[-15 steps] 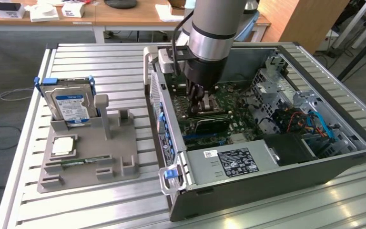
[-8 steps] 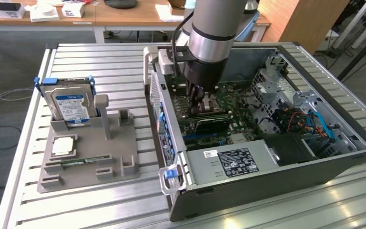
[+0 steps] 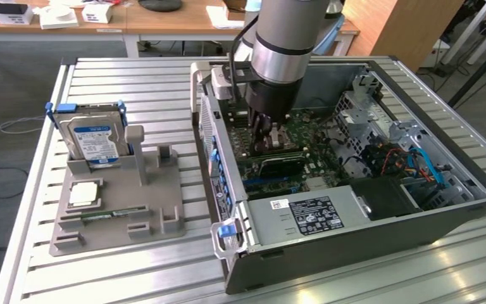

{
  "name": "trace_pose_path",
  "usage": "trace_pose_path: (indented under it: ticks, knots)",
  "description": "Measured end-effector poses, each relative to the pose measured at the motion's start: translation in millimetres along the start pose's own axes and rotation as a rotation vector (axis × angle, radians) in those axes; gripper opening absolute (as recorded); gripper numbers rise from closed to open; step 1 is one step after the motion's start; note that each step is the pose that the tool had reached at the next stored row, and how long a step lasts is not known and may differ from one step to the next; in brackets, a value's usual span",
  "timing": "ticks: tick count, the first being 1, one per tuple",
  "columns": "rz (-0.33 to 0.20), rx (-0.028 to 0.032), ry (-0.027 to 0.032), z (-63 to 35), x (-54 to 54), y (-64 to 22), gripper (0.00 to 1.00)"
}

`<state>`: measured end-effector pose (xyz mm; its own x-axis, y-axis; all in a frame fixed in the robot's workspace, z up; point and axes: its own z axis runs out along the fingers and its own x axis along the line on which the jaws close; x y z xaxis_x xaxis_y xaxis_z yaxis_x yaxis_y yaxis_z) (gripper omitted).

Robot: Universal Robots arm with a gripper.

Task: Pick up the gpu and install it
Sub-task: 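Press down on the gpu until it lock into place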

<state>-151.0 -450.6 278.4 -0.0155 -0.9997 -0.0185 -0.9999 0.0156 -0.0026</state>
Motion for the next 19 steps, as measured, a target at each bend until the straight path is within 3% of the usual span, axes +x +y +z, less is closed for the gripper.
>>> trace_pose_path:
  ticks: [19]
  knots:
    - [0.0,-0.0001,0.0001,3.5,0.6,0.0,0.11]
